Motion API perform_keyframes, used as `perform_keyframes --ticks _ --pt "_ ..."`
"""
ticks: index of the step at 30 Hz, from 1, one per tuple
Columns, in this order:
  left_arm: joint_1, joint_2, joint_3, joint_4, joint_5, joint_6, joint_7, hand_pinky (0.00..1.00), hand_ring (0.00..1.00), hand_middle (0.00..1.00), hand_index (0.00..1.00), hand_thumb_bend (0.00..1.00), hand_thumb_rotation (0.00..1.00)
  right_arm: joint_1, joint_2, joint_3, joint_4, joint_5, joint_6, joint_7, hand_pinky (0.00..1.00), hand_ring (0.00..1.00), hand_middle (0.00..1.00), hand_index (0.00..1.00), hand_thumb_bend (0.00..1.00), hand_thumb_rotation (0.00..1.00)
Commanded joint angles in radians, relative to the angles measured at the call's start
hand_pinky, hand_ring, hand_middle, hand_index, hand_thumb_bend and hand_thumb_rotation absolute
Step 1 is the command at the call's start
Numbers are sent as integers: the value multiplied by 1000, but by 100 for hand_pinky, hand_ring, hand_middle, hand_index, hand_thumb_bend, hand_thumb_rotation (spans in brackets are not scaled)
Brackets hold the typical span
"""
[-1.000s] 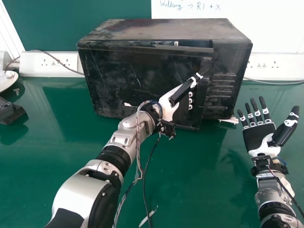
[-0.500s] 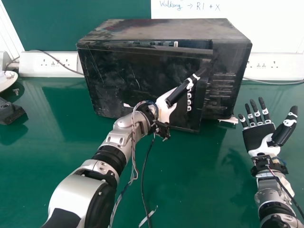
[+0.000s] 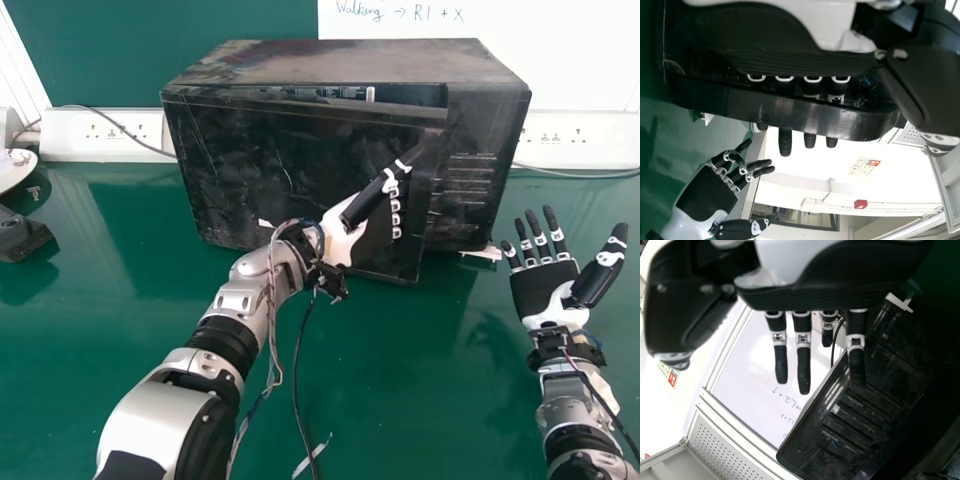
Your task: Open the door of oven
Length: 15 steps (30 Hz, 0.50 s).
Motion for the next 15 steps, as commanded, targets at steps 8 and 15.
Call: perform_keyframes --ticks 8,15 --pt "26 0 -11 -60 -27 11 -113 34 50 61 70 90 98 -6 -4 -1 -3 3 -4 -3 50 63 76 81 100 91" --pt "73 13 -18 -132 -48 41 -163 37 51 60 70 89 98 -4 -6 -2 -3 5 -4 5 49 63 76 82 100 91"
